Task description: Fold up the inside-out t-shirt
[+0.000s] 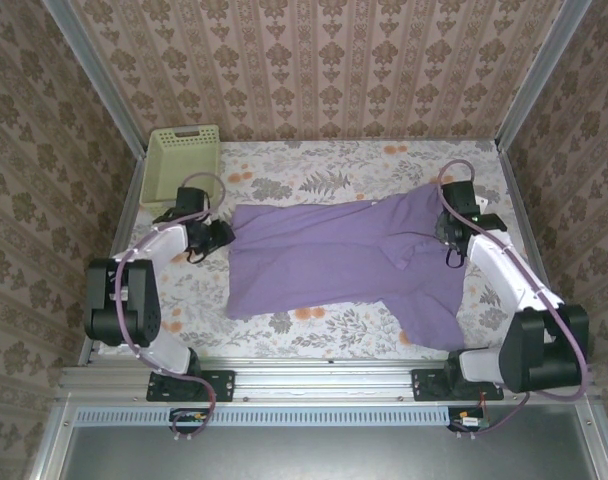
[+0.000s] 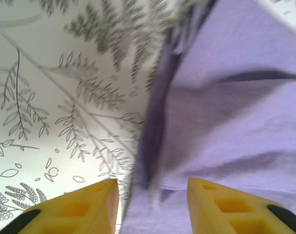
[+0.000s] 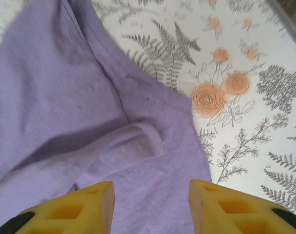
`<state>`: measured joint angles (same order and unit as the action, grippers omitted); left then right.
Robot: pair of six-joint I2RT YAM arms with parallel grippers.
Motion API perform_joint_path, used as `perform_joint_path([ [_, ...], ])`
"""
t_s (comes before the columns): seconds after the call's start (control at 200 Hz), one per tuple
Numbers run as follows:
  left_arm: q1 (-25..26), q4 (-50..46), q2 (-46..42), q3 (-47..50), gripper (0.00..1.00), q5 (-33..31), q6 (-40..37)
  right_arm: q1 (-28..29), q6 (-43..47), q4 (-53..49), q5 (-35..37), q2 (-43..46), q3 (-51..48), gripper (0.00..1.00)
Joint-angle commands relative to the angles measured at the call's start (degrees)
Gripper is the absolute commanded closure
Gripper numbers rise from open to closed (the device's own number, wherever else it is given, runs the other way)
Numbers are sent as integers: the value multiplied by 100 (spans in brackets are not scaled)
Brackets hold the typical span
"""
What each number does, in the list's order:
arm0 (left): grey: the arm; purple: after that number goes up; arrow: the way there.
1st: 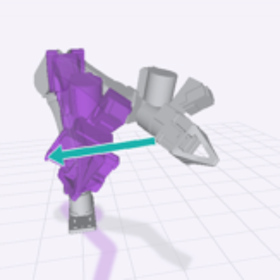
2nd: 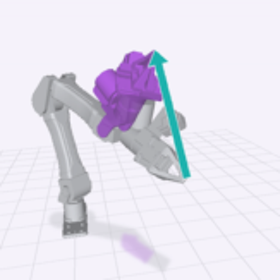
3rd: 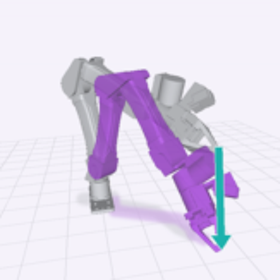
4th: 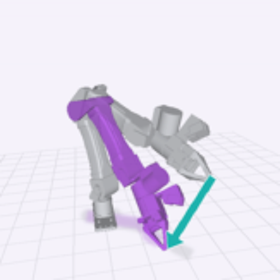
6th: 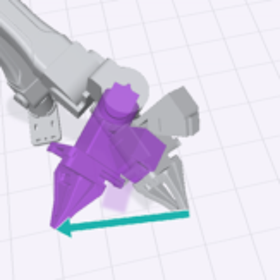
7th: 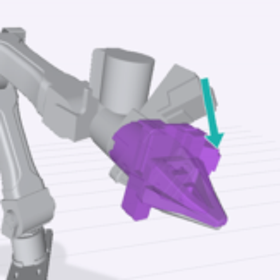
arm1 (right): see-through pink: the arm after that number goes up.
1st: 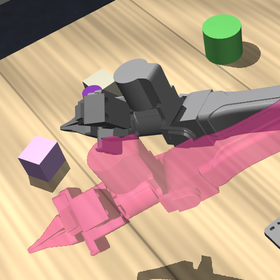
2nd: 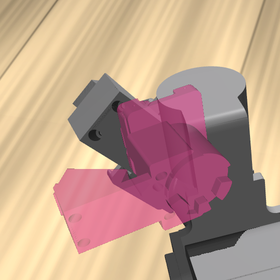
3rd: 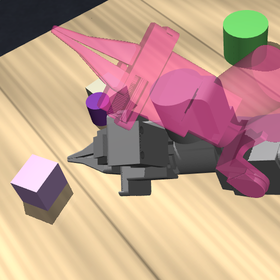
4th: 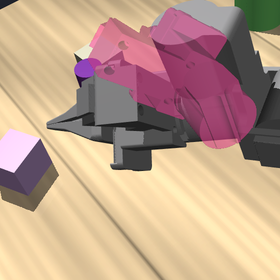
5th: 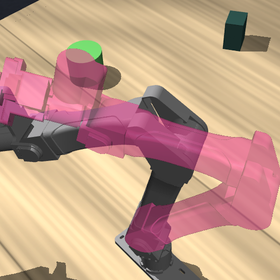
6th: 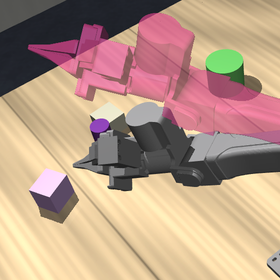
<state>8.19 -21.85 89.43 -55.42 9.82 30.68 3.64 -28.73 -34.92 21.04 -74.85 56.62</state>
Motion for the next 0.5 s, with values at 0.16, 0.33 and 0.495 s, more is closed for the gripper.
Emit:
perform_joint_path([
  [0.16, 863, 83, 428, -999, 52, -185, -121, 523, 83, 166, -795, -1101, 920, 48],
  [0.33, 826, 516, 1302, -1165, 52, 101, 100, 385, -146, 304, -1461, -2299, 1237, 45],
  [0.495, 687, 788, 1852, -1042, 50, 142, 266, -95, -422, 571, -1821, -2981, 1177, 45],
])
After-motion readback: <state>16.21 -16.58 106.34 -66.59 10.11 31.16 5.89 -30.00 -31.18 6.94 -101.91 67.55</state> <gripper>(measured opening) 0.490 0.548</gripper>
